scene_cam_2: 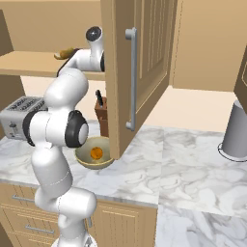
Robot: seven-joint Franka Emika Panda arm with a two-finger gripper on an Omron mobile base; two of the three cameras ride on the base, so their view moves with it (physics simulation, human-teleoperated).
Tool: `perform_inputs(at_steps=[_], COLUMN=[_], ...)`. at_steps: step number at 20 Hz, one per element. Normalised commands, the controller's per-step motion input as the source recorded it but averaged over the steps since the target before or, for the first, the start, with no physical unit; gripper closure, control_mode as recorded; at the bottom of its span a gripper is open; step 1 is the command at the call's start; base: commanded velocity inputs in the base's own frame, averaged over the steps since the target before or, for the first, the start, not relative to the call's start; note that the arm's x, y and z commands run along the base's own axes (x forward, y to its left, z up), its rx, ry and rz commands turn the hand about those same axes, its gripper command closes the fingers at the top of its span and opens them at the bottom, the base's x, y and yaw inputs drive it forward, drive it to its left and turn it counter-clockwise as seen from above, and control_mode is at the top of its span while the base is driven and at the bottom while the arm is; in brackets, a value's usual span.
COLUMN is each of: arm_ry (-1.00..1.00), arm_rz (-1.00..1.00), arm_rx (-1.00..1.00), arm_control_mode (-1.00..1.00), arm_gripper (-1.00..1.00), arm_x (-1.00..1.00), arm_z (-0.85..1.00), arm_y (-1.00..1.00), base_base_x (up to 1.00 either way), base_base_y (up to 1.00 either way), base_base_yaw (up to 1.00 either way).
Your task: Open the cabinet. Pick the orange and kiwi from the cabinet and place them into the bowl. Then close the cabinet.
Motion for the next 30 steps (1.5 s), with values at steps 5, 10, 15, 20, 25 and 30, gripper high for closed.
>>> perform_inputs(at_steps=[5, 10, 15, 20, 25, 30], arm_ry=[0.0, 0.0, -0.04, -0.08, -0.11, 0.04], arm_rz=[0.0, 0.0, 0.0, 0.0, 0.0, 0.01], arm_rx=[0.01, 0.0, 0.0, 0.0, 0.0, 0.0], arm_control_mode=[-1.0, -1.0, -1.0, -1.0, -1.0, -1.0], arm_gripper=[1.0, 1.0, 1.0, 1.0, 1.0, 1.0], arm_x=[0.03, -0.02, -0.56, -0.98, -1.0, -1.0], arm_z=[-0.15, -0.01, 0.0, 0.16, 0.01, 0.11], arm_y=[-0.1, -0.39, -0.23, -0.06, 0.0, 0.01], base_base_x=[0.0, 0.0, 0.0, 0.0, 0.0, 0.0], base_base_y=[0.0, 0.0, 0.0, 0.0, 0.0, 0.0], base_base_yaw=[0.0, 0.0, 0.0, 0.0, 0.0, 0.0])
